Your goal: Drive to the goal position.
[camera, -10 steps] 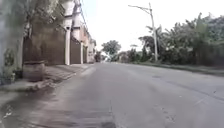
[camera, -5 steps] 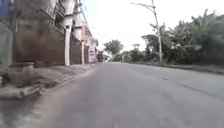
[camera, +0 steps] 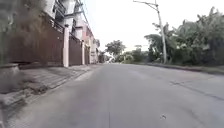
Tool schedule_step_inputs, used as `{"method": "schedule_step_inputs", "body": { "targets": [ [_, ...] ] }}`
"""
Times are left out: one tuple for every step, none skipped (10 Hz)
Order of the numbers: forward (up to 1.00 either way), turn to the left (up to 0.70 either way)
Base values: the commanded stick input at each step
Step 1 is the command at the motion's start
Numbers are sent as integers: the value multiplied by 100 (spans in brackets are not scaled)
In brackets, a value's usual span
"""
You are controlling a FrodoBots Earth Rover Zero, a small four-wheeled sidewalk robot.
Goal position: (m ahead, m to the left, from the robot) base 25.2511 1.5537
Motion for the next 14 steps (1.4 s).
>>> {"method": "schedule_step_inputs", "body": {
  "targets": [
    [100, 0],
    [100, 0],
    [100, 0],
    [100, 0],
    [100, 0],
    [100, 0],
    [100, 0],
    [100, 0],
    [100, 0],
    [100, 0],
    [100, 0],
    [100, 0],
    [100, 0],
    [100, 0]
  ]
}}
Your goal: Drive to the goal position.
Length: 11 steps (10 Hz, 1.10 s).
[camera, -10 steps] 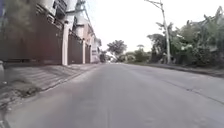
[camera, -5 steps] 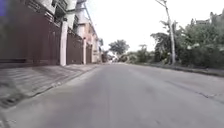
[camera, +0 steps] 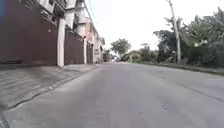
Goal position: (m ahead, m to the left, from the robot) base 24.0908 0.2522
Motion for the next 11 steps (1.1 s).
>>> {"method": "schedule_step_inputs", "body": {
  "targets": [
    [100, 0],
    [100, 0],
    [100, 0],
    [100, 0],
    [100, 0],
    [100, 0],
    [100, 0],
    [100, 0],
    [100, 0],
    [100, 0],
    [100, 0]
  ]
}}
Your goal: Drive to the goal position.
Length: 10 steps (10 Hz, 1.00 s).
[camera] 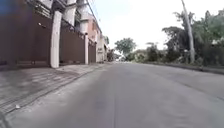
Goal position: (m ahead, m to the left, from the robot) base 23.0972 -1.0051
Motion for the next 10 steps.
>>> {"method": "schedule_step_inputs", "body": {
  "targets": [
    [100, 0],
    [100, 0],
    [100, -11],
    [100, -31],
    [100, -40],
    [100, -40],
    [100, -40],
    [100, -40],
    [100, -33],
    [100, -7]
  ]
}}
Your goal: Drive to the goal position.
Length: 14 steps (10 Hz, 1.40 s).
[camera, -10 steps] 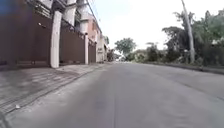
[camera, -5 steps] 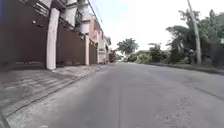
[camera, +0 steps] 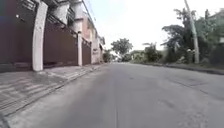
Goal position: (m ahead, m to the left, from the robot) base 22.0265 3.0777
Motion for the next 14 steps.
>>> {"method": "schedule_step_inputs", "body": {
  "targets": [
    [100, 0],
    [100, 0],
    [100, 0],
    [100, 0],
    [100, 0],
    [100, 0],
    [100, 0],
    [100, 0],
    [100, 0],
    [100, 0],
    [100, 0],
    [100, 0],
    [100, 0],
    [100, 0]
  ]
}}
